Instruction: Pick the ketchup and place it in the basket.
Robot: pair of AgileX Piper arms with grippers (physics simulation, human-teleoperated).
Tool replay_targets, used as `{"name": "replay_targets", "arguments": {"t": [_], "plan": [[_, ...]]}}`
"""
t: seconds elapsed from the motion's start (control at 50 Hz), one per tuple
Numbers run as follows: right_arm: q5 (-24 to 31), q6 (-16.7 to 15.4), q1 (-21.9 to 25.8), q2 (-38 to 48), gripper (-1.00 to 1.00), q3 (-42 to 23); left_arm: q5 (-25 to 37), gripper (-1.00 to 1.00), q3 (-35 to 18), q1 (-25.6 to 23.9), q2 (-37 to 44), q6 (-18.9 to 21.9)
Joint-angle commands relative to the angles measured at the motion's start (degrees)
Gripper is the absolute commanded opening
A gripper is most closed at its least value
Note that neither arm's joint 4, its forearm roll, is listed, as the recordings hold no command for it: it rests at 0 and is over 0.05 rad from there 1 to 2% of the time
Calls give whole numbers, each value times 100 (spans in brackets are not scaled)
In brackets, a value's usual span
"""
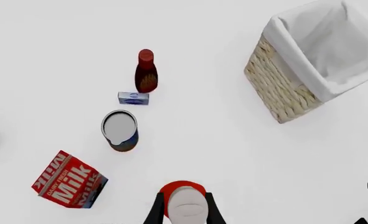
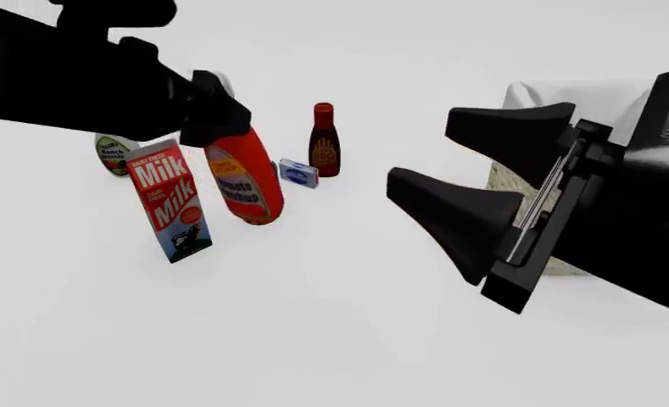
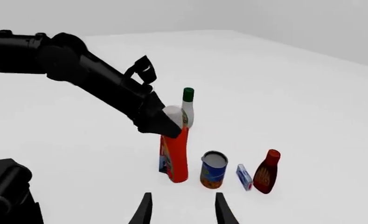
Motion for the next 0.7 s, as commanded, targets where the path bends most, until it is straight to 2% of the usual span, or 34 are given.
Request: {"name": "replay_targets", "arguments": {"t": [0.02, 0.06, 0.08, 0.14, 0.7], "plan": [[-142, -26, 194, 301, 100, -151, 102, -100, 12, -332, -79, 159], [-116, -9, 224, 329, 100, -194, 110, -100, 25, -283, -58, 352], [-126, 5, 246, 363, 100, -212, 106, -100, 45, -347, -88, 229], [-147, -20, 263, 403, 100, -221, 131, -100, 21, -333, -83, 372], [-436, -107, 433, 848, 100, -338, 137, -100, 339, -1003, -266, 342]]}}
